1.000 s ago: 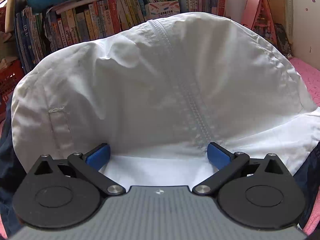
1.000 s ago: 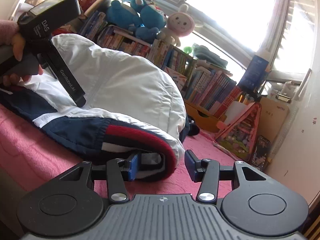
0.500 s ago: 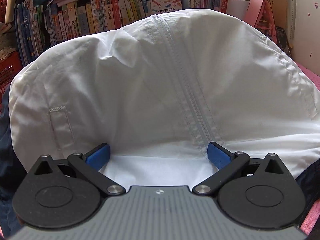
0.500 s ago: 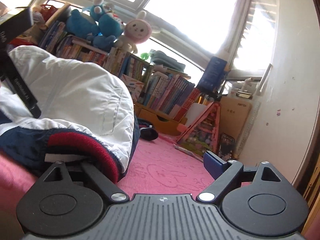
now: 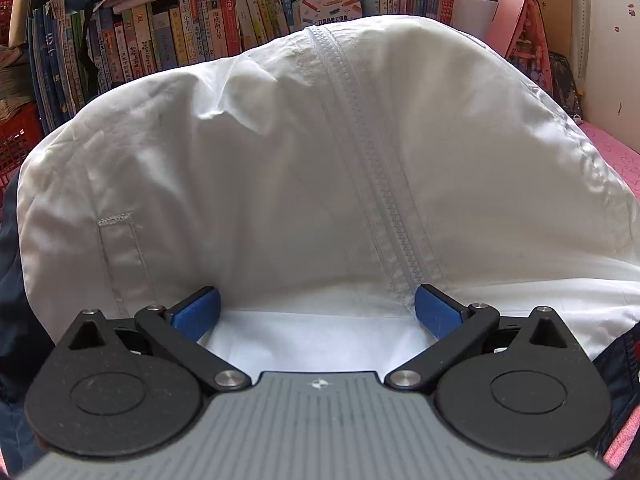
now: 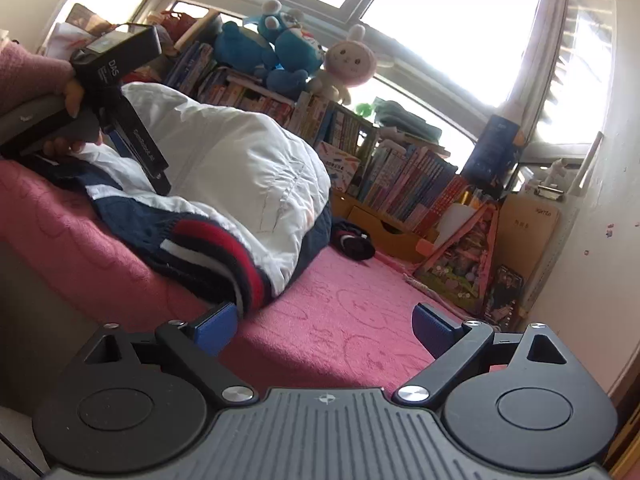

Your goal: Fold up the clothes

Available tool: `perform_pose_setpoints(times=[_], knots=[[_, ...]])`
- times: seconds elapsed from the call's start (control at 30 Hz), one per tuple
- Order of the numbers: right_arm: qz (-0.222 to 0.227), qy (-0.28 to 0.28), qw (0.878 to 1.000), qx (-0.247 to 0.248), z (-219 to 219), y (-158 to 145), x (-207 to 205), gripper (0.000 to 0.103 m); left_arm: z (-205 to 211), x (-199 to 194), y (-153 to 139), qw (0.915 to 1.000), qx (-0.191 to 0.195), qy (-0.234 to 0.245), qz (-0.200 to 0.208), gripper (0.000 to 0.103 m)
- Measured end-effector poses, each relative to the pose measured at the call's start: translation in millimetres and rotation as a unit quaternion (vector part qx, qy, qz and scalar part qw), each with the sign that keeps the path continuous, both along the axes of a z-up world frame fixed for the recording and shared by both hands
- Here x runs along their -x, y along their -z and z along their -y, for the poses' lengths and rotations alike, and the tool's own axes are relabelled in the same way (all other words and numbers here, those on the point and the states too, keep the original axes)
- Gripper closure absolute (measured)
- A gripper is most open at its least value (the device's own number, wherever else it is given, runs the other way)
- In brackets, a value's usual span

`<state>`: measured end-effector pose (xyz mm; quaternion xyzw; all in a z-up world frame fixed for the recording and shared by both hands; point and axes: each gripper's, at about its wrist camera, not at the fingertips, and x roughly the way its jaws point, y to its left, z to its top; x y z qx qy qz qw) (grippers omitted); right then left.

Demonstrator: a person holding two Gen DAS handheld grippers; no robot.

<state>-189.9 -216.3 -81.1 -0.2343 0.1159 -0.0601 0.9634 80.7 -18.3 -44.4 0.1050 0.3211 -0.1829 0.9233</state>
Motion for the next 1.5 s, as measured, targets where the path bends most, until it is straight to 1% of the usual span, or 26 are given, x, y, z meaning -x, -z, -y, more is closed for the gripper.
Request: perform_pose_setpoints(times=[0.03,0.07,0.1,0.17,0.2,0.23,0.27,0.33,0.4,0.43,0.5,0.53,0.63,0.67,0.7,0.8,0.93,1.03,1.17,1.27,1.37,1.5], knots=[[-0.003,0.010,1.000,0.009,0.8,2.4,4.2,0.006,2.2,2.2,-2.4,1.0000,-0.001,0.003,0.000,0.000],[-0.003,0.008,1.000,0.013,0.5,3.2,7.1,0.006,6.0,5.6,-6.8,0.9999,-0.003,0.013,-0.001,0.000],[-0.002,0.004,1.000,0.016,-0.1,3.9,9.8,0.006,10.0,10.8,-13.3,0.9995,0.003,0.031,0.003,0.000],[0.009,-0.014,1.000,0.004,-6.9,0.9,9.6,0.006,20.8,23.7,-33.1,0.9956,0.032,0.085,0.025,0.000],[0.013,-0.025,1.000,-0.005,-11.3,-0.7,8.3,0.006,28.2,28.2,-42.7,0.9927,0.040,0.107,0.039,0.000],[0.017,-0.036,0.999,-0.014,-15.7,-2.3,7.0,0.006,35.6,30.3,-50.0,0.9900,0.042,0.125,0.051,0.000],[0.029,-0.047,0.998,-0.020,-21.6,-4.2,3.5,0.006,45.1,27.5,-51.7,0.9888,0.029,0.134,0.058,0.000],[0.035,-0.057,0.998,-0.017,-36.4,-4.7,-7.2,0.005,67.3,15.1,-45.3,0.9874,-0.017,0.145,0.061,0.000],[0.027,-0.044,0.999,0.000,-48.8,-2.0,-19.0,0.005,84.5,0.1,-26.6,0.9856,-0.070,0.146,0.049,0.000],[0.023,-0.037,0.999,0.010,-54.8,-0.6,-25.0,0.005,87.5,-3.9,-17.2,0.9847,-0.082,0.147,0.048,0.000],[0.015,-0.015,0.999,0.024,-58.2,2.5,-32.3,0.004,87.2,-8.8,-2.0,0.9840,-0.084,0.149,0.050,0.000],[0.014,-0.006,1.000,0.021,-56.8,1.8,-33.1,0.004,85.5,-11.1,3.2,0.9846,-0.077,0.149,0.049,0.000],[-0.003,0.025,1.000,-0.006,-46.4,-5.0,-38.9,0.003,77.2,-17.6,5.4,0.9874,-0.049,0.148,0.029,0.000],[-0.009,0.045,0.999,-0.018,-40.2,-7.1,-43.9,0.002,74.8,-19.4,5.7,0.9879,-0.042,0.147,0.023,0.000],[-0.020,0.036,0.999,-0.022,-40.5,-9.1,-47.4,0.000,73.2,-20.8,6.1,0.9881,-0.038,0.148,0.019,0.000],[-0.054,0.001,0.998,-0.033,-43.7,-14.9,-57.7,0.000,70.7,-22.5,6.6,0.9883,-0.033,0.148,0.016,0.000],[-0.100,-0.047,0.993,-0.047,-47.9,-22.7,-71.3,0.000,70.1,-23.9,6.1,0.9884,-0.029,0.148,0.013,0.000],[-0.134,-0.083,0.986,-0.057,-51.0,-28.6,-81.5,0.000,69.5,-24.7,6.0,0.9885,-0.027,0.149,0.011,0.000],[-0.179,-0.130,0.973,-0.070,-55.3,-36.4,-95.1,0.000,69.2,-25.3,6.4,0.9886,-0.025,0.148,0.009,0.000],[-0.144,-0.112,0.982,-0.056,-69.7,-32.7,-97.7,0.000,68.5,-25.3,7.0,0.9886,-0.024,0.148,0.009,0.000],[-0.108,-0.087,0.990,-0.038,-77.3,-29.7,-90.3,0.000,68.2,-25.3,7.1,0.9886,-0.023,0.148,0.008,0.000],[-0.049,-0.053,0.997,-0.021,-73.8,-36.3,-71.0,0.000,67.9,-25.5,7.1,0.9886,-0.022,0.149,0.008,0.000]])
